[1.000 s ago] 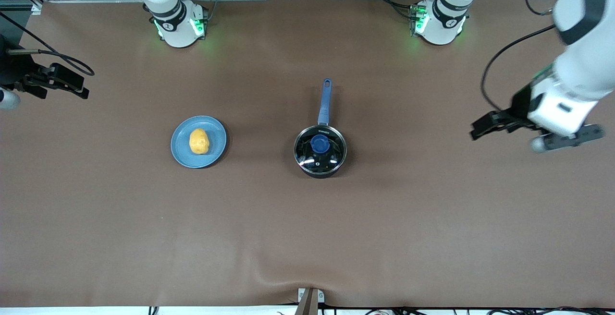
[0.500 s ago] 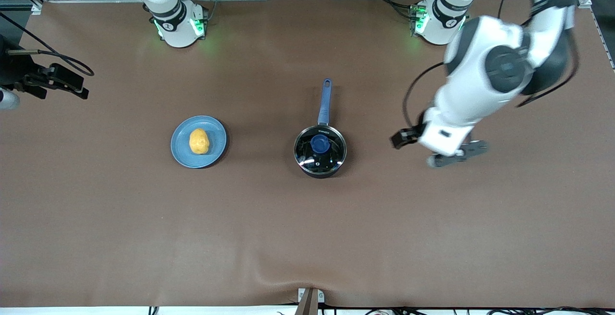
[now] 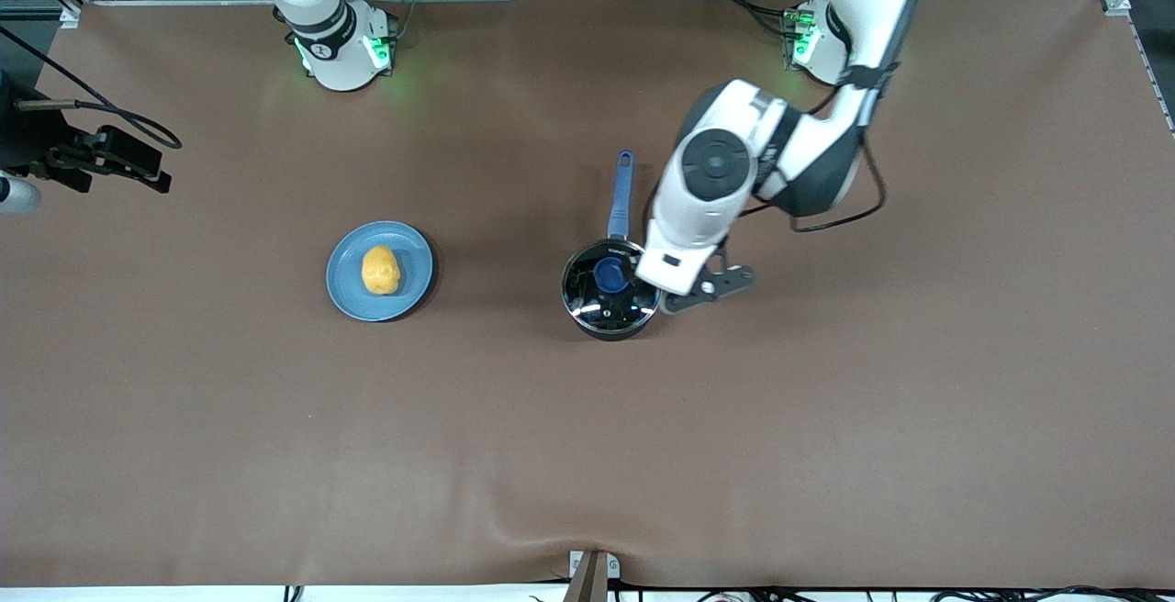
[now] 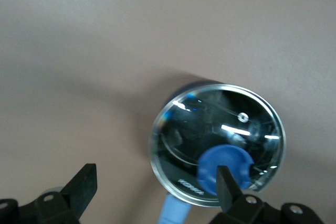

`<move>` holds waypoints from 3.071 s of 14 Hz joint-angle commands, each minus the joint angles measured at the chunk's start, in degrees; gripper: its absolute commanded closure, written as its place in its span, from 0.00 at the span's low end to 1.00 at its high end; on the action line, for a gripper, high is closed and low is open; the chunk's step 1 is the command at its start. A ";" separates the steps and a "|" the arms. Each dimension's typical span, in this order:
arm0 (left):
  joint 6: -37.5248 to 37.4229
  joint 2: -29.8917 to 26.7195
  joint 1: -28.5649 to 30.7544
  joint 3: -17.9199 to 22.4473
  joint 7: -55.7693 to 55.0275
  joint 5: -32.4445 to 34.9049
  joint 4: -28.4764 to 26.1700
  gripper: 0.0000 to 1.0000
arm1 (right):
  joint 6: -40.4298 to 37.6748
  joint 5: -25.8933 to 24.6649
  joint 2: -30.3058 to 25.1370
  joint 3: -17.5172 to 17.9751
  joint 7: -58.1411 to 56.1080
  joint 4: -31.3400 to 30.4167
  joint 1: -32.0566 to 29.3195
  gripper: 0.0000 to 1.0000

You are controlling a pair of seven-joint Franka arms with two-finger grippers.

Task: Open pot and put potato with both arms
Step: 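Reach the left gripper over the pot to the blue lid knob, then close the left gripper on the blue lid knob, then lift the lid aside with the left gripper while the right gripper reaches the potato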

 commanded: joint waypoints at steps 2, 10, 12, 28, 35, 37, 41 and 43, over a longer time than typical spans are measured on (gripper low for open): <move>0.73 3.66 -2.15 0.85 -4.38 1.32 5.96 0.00 | 0.20 0.98 0.36 0.51 -0.39 0.11 -0.61 0.00; 6.89 9.38 -4.70 0.84 -4.39 3.08 5.97 0.00 | 0.12 0.98 0.28 0.51 -0.22 0.29 -0.52 0.00; 7.76 9.47 -4.96 0.84 -4.39 3.08 5.97 0.00 | 0.20 0.98 0.36 0.51 -0.13 0.37 -0.43 0.00; 8.12 10.61 -5.84 0.67 -3.51 3.25 5.70 0.47 | 0.73 1.07 0.36 0.60 -0.04 0.46 -0.43 0.00; 0.75 4.74 -4.71 2.15 -3.25 4.31 5.53 0.88 | 0.65 1.07 1.41 0.60 -0.21 0.55 -0.34 0.00; -2.06 0.79 -1.82 2.51 -2.46 5.36 5.09 0.88 | 0.38 0.90 1.95 0.69 -0.74 0.55 0.01 0.00; -6.28 -6.07 8.80 2.34 7.27 5.45 3.68 0.88 | 0.38 1.07 2.91 0.87 -0.05 0.46 0.36 0.00; -9.01 -9.24 14.61 2.25 13.51 5.36 3.68 0.88 | 0.47 2.90 3.44 0.95 0.22 -1.63 1.76 0.00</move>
